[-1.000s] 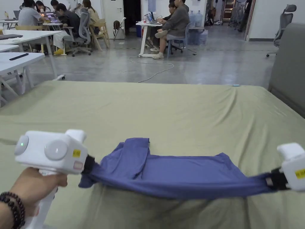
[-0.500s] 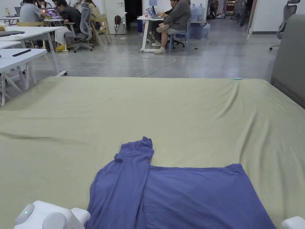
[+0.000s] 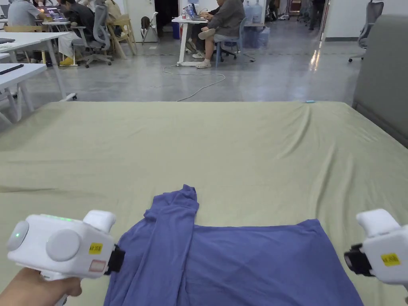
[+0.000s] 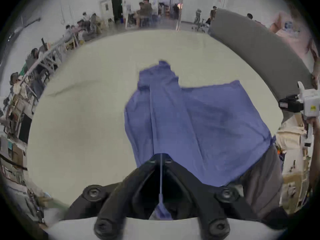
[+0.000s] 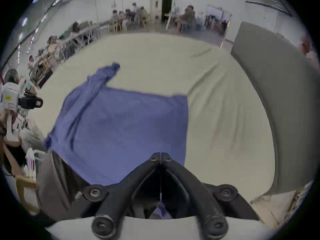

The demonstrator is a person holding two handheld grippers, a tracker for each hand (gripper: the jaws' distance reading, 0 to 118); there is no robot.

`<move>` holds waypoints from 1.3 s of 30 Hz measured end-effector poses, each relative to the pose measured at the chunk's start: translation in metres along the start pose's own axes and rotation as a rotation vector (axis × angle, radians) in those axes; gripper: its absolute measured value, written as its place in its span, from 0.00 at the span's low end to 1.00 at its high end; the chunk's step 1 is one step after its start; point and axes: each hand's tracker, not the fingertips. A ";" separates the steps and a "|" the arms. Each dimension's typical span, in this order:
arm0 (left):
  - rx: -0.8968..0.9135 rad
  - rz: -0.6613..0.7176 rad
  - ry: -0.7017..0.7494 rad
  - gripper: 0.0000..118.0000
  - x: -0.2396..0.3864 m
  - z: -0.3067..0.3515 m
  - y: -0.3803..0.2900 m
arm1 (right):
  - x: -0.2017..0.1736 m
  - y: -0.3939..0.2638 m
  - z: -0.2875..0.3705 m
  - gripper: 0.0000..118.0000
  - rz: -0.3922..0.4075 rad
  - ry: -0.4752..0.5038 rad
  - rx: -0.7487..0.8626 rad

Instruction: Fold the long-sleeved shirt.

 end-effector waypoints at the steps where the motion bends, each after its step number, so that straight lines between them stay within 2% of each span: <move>1: 0.009 0.006 -0.023 0.00 -0.001 -0.005 0.015 | -0.006 0.010 -0.006 0.00 0.025 0.012 -0.015; 2: 0.013 0.012 -0.047 0.00 -0.002 -0.012 0.030 | -0.012 0.019 -0.011 0.00 0.049 0.034 -0.022; 6: 0.065 0.049 -0.058 0.00 -0.002 -0.057 0.103 | -0.032 0.052 -0.041 0.00 0.046 0.090 -0.007; 8: 0.065 0.080 -0.086 0.03 -0.006 -0.093 0.143 | -0.042 0.061 -0.061 0.00 0.070 0.108 -0.014; 10: 0.057 0.105 -0.103 0.56 -0.009 -0.132 0.177 | -0.046 0.069 -0.076 0.00 0.072 0.098 -0.021; 11: 0.042 0.117 -0.090 0.76 -0.010 -0.156 0.195 | -0.050 0.068 -0.085 0.00 0.069 0.092 -0.021; 12: 0.028 0.119 -0.062 0.85 -0.010 -0.179 0.210 | -0.050 0.068 -0.093 0.00 0.061 0.097 -0.026; 16: 0.015 0.068 0.058 0.85 -0.007 -0.253 0.251 | -0.051 0.056 -0.122 0.00 -0.010 0.185 -0.079; 20: -0.099 0.119 0.036 0.85 -0.009 -0.304 0.268 | -0.045 0.046 -0.141 0.00 -0.009 0.163 -0.117; 24: -0.161 0.195 0.027 0.83 -0.010 -0.335 0.266 | -0.033 0.041 -0.155 0.00 -0.045 0.152 -0.146; 25: -0.170 0.194 0.041 0.76 -0.008 -0.338 0.263 | -0.029 0.041 -0.157 0.00 -0.055 0.148 -0.148; 26: -0.159 0.190 0.041 0.60 -0.006 -0.338 0.258 | -0.028 0.041 -0.158 0.00 -0.060 0.143 -0.147; 27: -0.133 0.210 -0.007 0.37 -0.006 -0.335 0.256 | -0.027 0.041 -0.158 0.00 -0.064 0.138 -0.147; 28: -0.104 0.212 -0.047 0.25 -0.002 -0.330 0.256 | -0.027 0.041 -0.158 0.00 -0.068 0.135 -0.145; 29: -0.111 0.160 0.011 0.07 0.003 -0.325 0.258 | -0.024 0.041 -0.156 0.00 -0.072 0.136 -0.142; 30: -0.105 0.132 -0.010 0.00 0.005 -0.318 0.259 | -0.024 0.041 -0.155 0.00 -0.077 0.139 -0.139; 32: -0.093 0.128 0.031 0.00 0.005 -0.298 0.260 | -0.024 0.042 -0.149 0.00 -0.085 0.138 -0.133; 35: -0.023 0.201 -0.003 0.00 -0.002 -0.249 0.254 | -0.022 0.042 -0.132 0.00 -0.093 0.146 -0.106; 39: 0.055 0.168 -0.018 0.00 0.005 -0.168 0.220 | -0.025 0.042 -0.105 0.00 -0.078 0.134 -0.065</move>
